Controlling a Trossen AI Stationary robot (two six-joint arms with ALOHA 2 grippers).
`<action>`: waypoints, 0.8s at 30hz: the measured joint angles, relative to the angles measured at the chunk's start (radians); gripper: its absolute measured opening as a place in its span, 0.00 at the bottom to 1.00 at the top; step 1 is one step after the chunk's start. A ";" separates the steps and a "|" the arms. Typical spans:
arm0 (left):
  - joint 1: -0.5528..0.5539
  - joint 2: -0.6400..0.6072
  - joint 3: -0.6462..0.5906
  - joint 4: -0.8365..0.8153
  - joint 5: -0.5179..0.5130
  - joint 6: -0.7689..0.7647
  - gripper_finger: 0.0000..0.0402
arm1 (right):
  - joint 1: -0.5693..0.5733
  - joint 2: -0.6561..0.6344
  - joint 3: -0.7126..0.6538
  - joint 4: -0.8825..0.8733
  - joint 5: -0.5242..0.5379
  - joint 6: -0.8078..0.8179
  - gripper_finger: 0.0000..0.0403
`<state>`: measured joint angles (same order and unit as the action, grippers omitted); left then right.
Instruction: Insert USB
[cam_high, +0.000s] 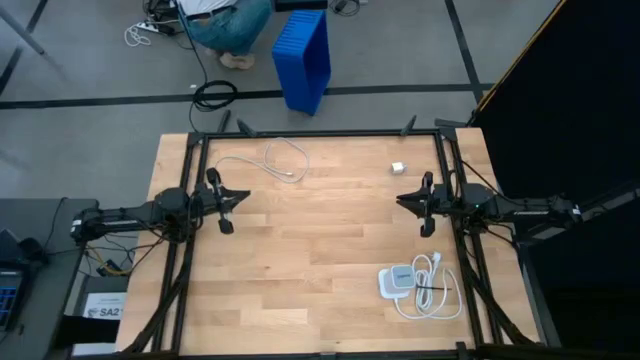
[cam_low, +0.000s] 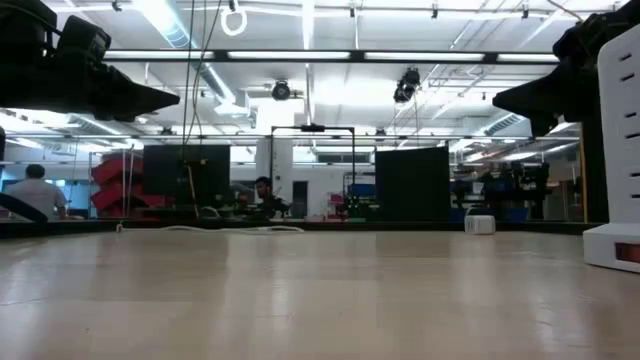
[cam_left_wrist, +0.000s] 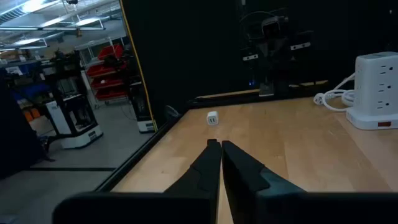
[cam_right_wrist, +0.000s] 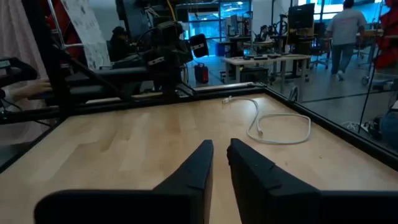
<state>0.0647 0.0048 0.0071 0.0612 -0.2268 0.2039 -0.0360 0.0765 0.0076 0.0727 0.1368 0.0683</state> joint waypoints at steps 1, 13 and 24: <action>0.000 0.000 0.000 0.000 0.000 0.000 0.00 | 0.000 0.000 0.000 0.000 0.000 0.000 0.09; 0.000 0.000 0.000 0.000 0.000 0.000 0.00 | 0.000 0.000 0.000 0.000 0.000 0.000 0.07; 0.000 0.000 0.000 0.000 0.000 0.000 0.00 | 0.000 0.000 0.000 0.000 0.000 0.000 0.07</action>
<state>0.0647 0.0048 0.0067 0.0610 -0.2268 0.2039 -0.0362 0.0769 0.0076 0.0727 0.1368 0.0685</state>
